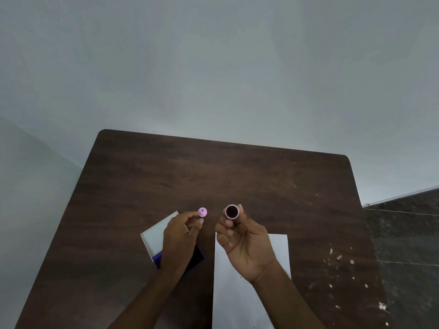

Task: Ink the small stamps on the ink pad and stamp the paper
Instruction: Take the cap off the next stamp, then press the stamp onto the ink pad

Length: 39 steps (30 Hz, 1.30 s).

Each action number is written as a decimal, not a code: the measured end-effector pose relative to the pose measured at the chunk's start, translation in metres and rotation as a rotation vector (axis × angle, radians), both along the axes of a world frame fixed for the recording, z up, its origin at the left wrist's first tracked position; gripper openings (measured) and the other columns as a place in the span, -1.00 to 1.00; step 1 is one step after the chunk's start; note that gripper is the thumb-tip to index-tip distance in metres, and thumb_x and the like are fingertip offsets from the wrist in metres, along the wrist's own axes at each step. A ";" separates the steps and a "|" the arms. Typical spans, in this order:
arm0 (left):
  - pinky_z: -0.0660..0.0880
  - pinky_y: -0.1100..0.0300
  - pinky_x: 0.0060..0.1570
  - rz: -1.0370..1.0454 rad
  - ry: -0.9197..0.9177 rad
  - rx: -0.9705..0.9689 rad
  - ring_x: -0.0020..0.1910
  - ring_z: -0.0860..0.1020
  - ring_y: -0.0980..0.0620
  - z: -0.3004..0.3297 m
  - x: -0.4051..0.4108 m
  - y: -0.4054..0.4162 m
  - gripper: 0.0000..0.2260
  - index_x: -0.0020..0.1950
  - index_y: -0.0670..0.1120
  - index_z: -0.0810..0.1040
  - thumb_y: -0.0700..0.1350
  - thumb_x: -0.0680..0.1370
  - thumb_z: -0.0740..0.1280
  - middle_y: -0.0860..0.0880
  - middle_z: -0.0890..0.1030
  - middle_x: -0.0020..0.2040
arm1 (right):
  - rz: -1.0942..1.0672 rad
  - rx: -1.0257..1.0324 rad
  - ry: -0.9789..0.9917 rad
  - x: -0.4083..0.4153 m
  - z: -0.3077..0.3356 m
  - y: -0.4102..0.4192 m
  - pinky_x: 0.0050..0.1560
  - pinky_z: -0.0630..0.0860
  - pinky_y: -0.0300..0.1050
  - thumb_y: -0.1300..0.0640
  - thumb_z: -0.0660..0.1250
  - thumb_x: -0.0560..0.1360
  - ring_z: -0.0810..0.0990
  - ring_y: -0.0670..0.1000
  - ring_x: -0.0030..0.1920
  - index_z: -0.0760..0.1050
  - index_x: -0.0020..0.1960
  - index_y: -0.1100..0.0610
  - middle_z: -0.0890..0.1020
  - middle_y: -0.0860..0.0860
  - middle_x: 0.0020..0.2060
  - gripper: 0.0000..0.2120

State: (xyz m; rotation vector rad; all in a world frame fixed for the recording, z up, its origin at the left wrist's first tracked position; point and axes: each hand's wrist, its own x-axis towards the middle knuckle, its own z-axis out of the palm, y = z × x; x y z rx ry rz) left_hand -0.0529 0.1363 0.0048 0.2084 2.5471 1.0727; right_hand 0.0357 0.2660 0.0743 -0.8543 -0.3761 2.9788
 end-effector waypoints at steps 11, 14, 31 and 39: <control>0.41 0.49 0.06 -0.172 0.120 0.382 0.07 0.55 0.25 0.098 0.020 -0.001 -0.57 0.18 -0.04 0.58 0.07 0.36 0.46 0.17 0.58 0.11 | 0.019 -0.024 0.004 -0.002 -0.005 -0.010 0.07 0.60 0.00 0.15 0.35 0.49 0.59 0.21 0.13 0.50 0.22 0.29 0.58 0.27 0.17 -0.65; 0.45 0.32 0.15 -0.192 0.147 0.328 0.08 0.57 0.10 0.101 0.019 0.003 -0.55 0.16 -0.12 0.60 0.00 0.33 0.52 0.01 0.62 0.12 | 0.040 -0.001 0.030 -0.004 -0.004 -0.014 0.16 0.52 -0.03 0.14 0.34 0.50 0.57 0.19 0.18 0.52 0.22 0.27 0.61 0.23 0.16 -0.67; 0.50 0.14 0.13 -0.034 0.014 0.093 0.12 0.53 0.07 0.040 0.023 -0.071 -0.60 0.20 0.05 0.52 0.13 0.42 0.44 0.10 0.57 0.14 | 0.334 0.755 -0.369 -0.002 -0.040 -0.035 -0.19 0.57 -0.06 0.00 0.37 0.44 0.57 0.14 -0.22 0.67 -0.05 0.18 0.65 0.23 -0.18 -0.74; 0.24 0.08 0.34 -0.261 0.100 -0.301 0.39 0.33 0.01 -0.038 0.040 -0.132 -0.02 0.47 0.02 0.29 0.49 0.17 0.33 0.04 0.38 0.44 | 0.558 1.724 -0.512 0.000 -0.085 -0.090 -0.17 0.43 -0.39 -0.08 0.34 0.48 0.58 -0.13 -0.22 0.60 -0.02 0.06 0.68 -0.05 -0.17 -0.78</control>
